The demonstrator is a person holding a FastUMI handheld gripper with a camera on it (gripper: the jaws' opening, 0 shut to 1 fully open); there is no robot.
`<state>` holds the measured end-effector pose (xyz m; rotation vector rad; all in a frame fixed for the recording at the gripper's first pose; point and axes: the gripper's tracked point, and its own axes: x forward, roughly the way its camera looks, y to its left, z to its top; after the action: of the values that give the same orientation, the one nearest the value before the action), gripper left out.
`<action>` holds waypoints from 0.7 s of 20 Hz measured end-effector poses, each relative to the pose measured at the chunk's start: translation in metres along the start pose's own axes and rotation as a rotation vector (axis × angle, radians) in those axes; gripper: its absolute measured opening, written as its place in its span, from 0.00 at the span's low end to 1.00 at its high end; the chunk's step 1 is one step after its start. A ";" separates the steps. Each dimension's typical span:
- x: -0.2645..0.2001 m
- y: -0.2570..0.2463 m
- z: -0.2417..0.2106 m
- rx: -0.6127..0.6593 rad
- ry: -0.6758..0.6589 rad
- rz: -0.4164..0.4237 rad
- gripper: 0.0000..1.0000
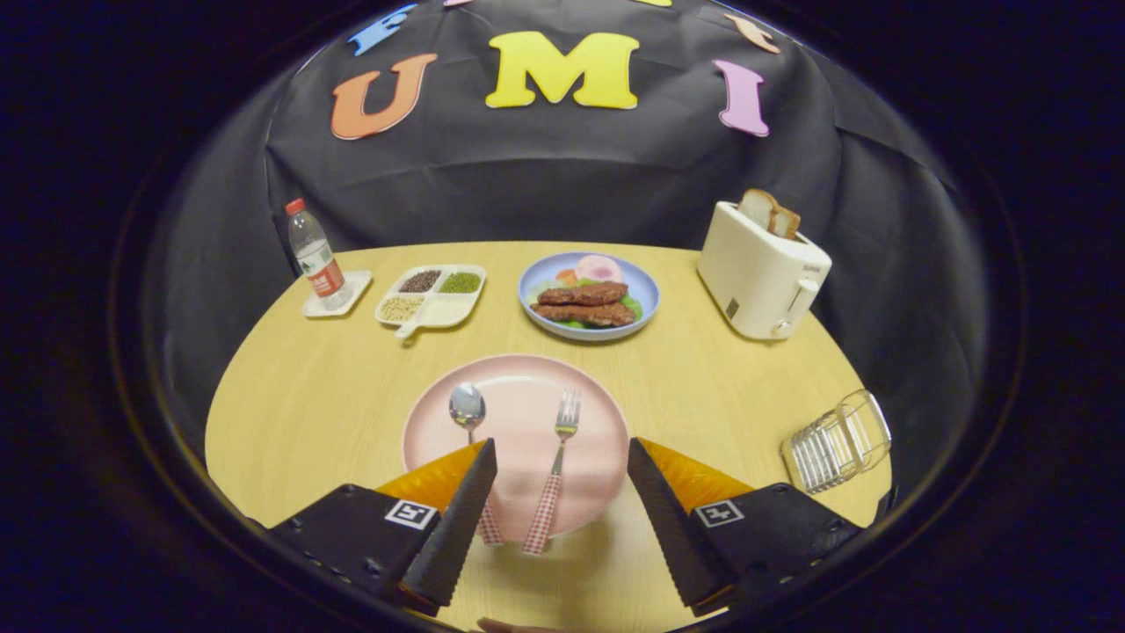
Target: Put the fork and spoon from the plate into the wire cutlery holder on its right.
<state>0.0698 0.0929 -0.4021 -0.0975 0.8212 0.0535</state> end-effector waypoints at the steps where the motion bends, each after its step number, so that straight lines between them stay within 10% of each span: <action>1: 0.007 0.001 -0.003 -0.003 0.016 -0.005 0.91; 14: 0.051 -0.005 -0.052 0.060 0.231 -0.078 0.39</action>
<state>0.0674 0.0831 -0.4742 -0.0797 1.0479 -0.0568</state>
